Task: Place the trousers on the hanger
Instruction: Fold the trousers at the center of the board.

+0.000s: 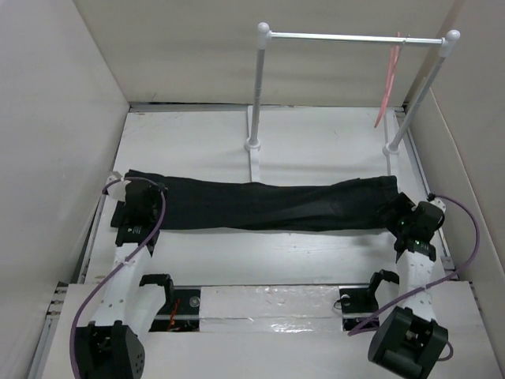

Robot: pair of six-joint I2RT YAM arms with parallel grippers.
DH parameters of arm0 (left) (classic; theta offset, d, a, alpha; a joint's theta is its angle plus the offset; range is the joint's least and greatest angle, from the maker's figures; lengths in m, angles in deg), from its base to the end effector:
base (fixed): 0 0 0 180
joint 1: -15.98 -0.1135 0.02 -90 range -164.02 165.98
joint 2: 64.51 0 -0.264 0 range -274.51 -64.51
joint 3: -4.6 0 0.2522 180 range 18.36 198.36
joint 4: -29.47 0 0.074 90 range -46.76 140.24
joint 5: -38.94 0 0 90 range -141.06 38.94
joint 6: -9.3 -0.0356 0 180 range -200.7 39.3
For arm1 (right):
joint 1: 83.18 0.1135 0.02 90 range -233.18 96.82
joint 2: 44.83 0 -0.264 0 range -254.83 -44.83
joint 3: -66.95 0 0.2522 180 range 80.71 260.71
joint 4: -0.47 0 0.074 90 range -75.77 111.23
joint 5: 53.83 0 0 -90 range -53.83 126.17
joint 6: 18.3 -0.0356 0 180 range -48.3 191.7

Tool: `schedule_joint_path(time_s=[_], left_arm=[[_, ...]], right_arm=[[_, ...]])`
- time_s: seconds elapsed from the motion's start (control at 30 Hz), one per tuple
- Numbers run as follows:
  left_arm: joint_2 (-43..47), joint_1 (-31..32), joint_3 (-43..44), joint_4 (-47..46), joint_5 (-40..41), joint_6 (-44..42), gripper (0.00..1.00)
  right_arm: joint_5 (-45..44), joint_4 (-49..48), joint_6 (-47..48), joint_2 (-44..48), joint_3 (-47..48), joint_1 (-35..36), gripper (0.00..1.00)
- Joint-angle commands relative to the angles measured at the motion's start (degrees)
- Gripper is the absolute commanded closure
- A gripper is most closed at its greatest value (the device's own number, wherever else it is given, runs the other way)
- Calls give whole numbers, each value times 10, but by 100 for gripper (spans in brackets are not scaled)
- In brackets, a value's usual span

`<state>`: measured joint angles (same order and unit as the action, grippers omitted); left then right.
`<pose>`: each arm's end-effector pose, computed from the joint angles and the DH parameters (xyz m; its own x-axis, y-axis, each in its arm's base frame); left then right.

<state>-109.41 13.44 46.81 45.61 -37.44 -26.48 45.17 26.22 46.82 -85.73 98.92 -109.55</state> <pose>0.1872 0.0167 0.2530 0.0271 -0.7880 -0.6150 -0.4170 0.5503 -0.7234 0.1453 -0.0658 0.1851 -0.3264 0.6256 -0.7086 0.5079 0.7483 0.4267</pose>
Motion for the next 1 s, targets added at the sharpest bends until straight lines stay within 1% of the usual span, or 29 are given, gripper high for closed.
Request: schedule_joint_path(time_s=[0.0, 0.03, 0.1, 0.13, 0.17, 0.23, 0.27, 0.3, 0.33, 0.37, 0.4, 0.43, 0.47, 0.5, 0.53, 0.57, 0.6, 0.63, 0.67, 0.7, 0.73, 0.77, 0.8, 0.87, 0.9, 0.97], left_arm=[[-12, 55, 18, -94, -41, -4, 97], [-19, 103, 19, -105, -38, -3, 100], [-51, 163, 23, -142, -12, -4, 100], [-64, 197, 27, -149, 4, -8, 100], [-95, 264, 36, -159, 20, -13, 100], [-132, 326, 54, -170, 67, -24, 100], [-167, 385, 70, -171, 84, -34, 100], [-183, 415, 76, -176, 118, -43, 100], [-197, 441, 83, -174, 133, -48, 100], [-224, 465, 91, -172, 149, -50, 100], [-237, 507, 93, -171, 175, -50, 100], [-257, 525, 93, -171, 187, -46, 100], [-265, 539, 88, -171, 198, -40, 100], [-274, 561, 83, -184, 206, -30, 100], [-281, 569, 76, -193, 206, -26, 100], [-298, 576, 70, -203, 206, -22, 100], [-307, 582, 62, -217, 202, -11, 100], [-316, 593, 60, -222, 202, -9, 100], [-336, 600, 60, -224, 203, -5, 100], [-347, 605, 64, -224, 212, -1, 100], [-366, 606, 64, -224, 213, 5, 100], [-375, 606, 68, -224, 214, 9, 100], [-384, 606, 71, -221, 217, 12, 100], [-406, 611, 73, -213, 226, 25, 100], [-413, 611, 74, -212, 233, 28, 100], [-431, 611, 72, -212, 237, 44, 100]], right_arm=[[-3, -63, -22, -35, 0, -53, 0], [6, -78, -30, -45, -7, -65, 0], [21, -110, -46, -79, -16, -89, 0], [20, -114, -56, -92, -16, -89, 0], [19, -132, -58, -118, -14, -98, 0], [25, -155, -66, -146, -6, -107, 0], [30, -165, -68, -160, -4, -113, 0], [41, -178, -72, -187, 1, -113, 0], [44, -189, -75, -199, 8, -113, 0], [51, -201, -82, -211, 9, -113, 4], [64, -229, -83, -229, 10, -113, 5], [68, -240, -86, -235, 11, -113, 9], [75, -252, -86, -240, 12, -113, 19], [89, -277, -86, -241, 9, -113, 26], [97, -292, -85, -234, 8, -113, 33], [102, -299, -79, -225, 3, -105, 56], [107, -298, -75, -212, 3, -98, 66], [109, -296, -58, -175, 3, -87, 73], [105, -290, -47, -153, 4, -56, 88], [93, -256, -33, -128, 14, -36, 93], [86, -238, -2, -79, 19, -15, 97], [81, -225, 11, -56, 24, 7, 98], [79, -193, 25, -36, 35, 47, 99], [81, -159, 57, 12, 46, 89, 100], [83, -126, 64, 23, 52, 135, 100], [82, -100, 67, 37, 65, 184, 100]])
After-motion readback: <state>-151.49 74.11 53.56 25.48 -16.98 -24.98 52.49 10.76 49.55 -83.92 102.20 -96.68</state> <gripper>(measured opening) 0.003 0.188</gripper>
